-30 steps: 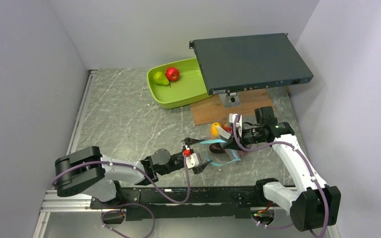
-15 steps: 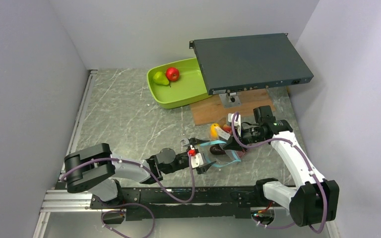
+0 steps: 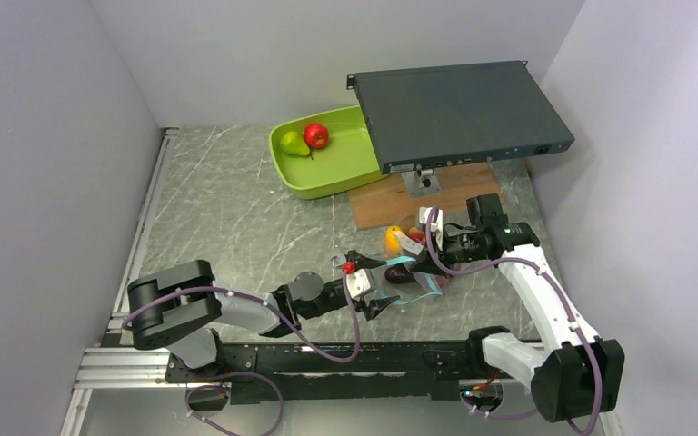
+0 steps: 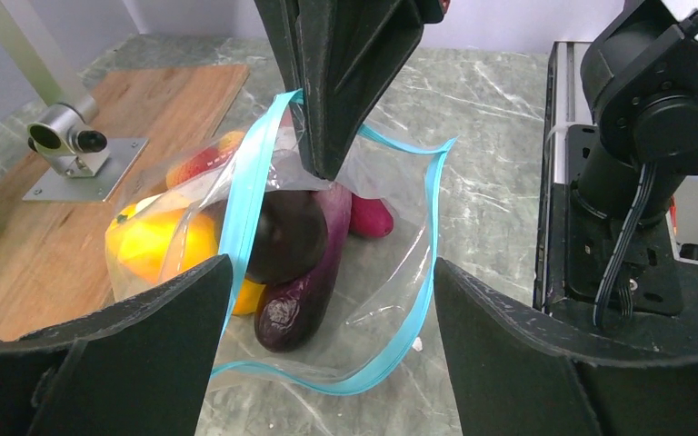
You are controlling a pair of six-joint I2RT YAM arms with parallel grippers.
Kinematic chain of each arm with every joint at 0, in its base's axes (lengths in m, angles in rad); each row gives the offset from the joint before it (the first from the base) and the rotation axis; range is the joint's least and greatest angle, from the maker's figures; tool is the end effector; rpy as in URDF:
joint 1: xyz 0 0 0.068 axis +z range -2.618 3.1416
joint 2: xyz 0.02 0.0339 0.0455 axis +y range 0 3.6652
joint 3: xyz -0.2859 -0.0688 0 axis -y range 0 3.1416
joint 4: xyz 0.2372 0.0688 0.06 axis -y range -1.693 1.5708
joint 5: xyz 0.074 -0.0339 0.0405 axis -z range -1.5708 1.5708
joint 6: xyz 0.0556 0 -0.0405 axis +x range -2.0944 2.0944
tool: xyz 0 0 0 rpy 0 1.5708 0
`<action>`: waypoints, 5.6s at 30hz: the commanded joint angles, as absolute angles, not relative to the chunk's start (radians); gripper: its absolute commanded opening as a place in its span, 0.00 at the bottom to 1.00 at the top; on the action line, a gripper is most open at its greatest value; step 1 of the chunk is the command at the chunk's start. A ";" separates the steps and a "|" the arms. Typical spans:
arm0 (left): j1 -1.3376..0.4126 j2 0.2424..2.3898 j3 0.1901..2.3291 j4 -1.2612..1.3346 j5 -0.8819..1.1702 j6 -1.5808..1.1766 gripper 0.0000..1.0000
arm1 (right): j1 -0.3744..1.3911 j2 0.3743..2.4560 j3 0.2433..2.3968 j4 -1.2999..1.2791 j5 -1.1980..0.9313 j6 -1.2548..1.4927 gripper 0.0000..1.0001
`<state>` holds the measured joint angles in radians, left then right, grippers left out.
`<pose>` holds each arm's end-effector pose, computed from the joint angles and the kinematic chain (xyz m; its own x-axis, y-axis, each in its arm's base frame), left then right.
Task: Open the zip-top bag and remove the fake food
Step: Pick up the fake fruit from the zipper food storage bag.
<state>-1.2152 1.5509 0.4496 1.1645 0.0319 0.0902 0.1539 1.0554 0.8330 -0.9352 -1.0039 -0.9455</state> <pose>0.1043 -0.2860 0.2231 0.1073 -0.0303 -0.9938 0.9422 0.3222 0.0919 0.1562 0.0717 0.2733 -0.1916 -0.4703 -0.8614 -0.9779 0.1664 0.1267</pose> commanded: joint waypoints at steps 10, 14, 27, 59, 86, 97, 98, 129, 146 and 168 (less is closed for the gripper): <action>-1.276 1.452 0.421 1.212 -0.070 0.140 0.87 | 0.155 1.014 0.832 -0.879 -1.029 -0.931 0.00; -1.286 1.379 0.424 1.131 -0.074 0.165 0.86 | 0.156 1.013 0.820 -0.859 -1.034 -0.913 0.00; -1.324 1.499 0.536 1.023 -0.029 0.210 0.77 | 0.178 1.011 0.798 -0.796 -1.040 -0.842 0.00; -1.267 1.797 0.686 1.146 -0.304 0.254 0.76 | 0.194 1.001 0.805 -0.835 -1.071 -0.887 0.00; -1.195 1.934 0.767 1.192 -0.255 0.221 0.86 | 0.207 1.002 0.809 -0.862 -1.095 -0.918 0.00; -1.178 1.976 0.793 1.171 -0.258 0.184 0.91 | 0.207 1.004 0.810 -0.863 -1.093 -0.919 0.00; -1.176 1.979 0.794 1.171 -0.258 0.179 0.91 | 0.208 1.004 0.810 -0.864 -1.094 -0.919 0.00; -1.121 1.897 0.727 1.139 -0.114 0.082 0.23 | 0.209 1.007 0.813 -0.862 -1.081 -0.917 0.00; -1.122 1.654 0.640 0.918 0.083 -0.051 0.00 | 0.206 1.009 0.810 -0.841 -1.052 -0.893 0.00; -1.017 1.427 0.569 0.775 0.646 -0.149 0.00 | 0.203 1.003 0.812 -0.850 -1.046 -0.903 0.00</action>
<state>-1.0618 1.4807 0.5491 0.8040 0.4477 -0.0738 0.2043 1.0191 0.7990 -0.8406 -1.0260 -0.8871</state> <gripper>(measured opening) 0.649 0.009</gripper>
